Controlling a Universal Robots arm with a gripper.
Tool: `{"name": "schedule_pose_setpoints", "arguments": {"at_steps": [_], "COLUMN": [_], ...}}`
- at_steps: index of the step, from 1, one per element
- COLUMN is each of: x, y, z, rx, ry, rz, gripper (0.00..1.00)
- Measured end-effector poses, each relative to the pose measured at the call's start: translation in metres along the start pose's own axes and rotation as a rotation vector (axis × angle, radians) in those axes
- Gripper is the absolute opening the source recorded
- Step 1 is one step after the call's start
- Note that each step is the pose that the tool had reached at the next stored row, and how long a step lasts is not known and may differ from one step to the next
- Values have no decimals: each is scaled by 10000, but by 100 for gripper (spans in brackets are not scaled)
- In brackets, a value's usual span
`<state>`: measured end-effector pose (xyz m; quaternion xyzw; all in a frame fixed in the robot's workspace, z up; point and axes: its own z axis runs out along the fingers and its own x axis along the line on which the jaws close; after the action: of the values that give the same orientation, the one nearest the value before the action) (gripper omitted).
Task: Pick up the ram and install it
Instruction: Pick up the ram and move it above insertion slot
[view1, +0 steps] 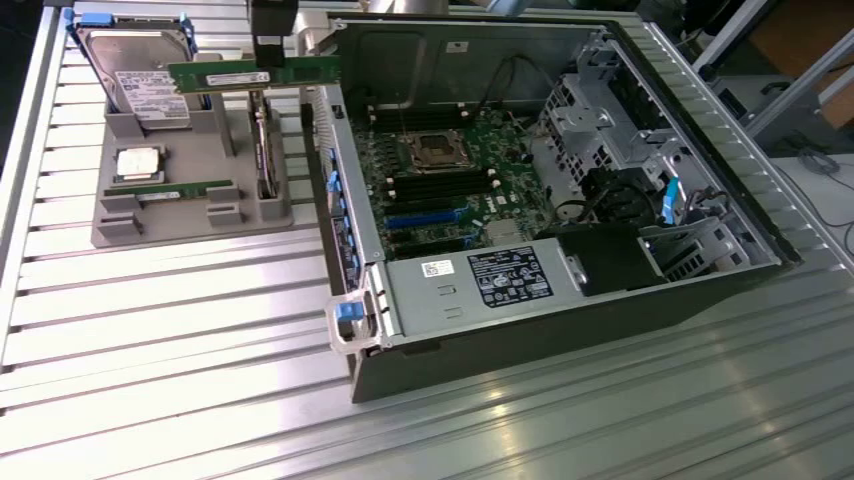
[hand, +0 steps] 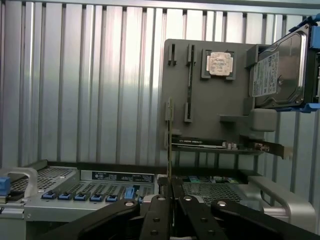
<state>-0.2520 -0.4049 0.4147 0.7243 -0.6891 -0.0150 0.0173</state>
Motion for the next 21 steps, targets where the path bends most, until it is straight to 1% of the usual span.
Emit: {"name": "schedule_pose_setpoints", "arguments": {"at_steps": [18, 21], "x": [8, 10], "y": [-156, -207], "z": [-7, -10], "rx": [0, 0], "ry": [8, 10], "rz": [0, 0], "gripper": [12, 12]}}
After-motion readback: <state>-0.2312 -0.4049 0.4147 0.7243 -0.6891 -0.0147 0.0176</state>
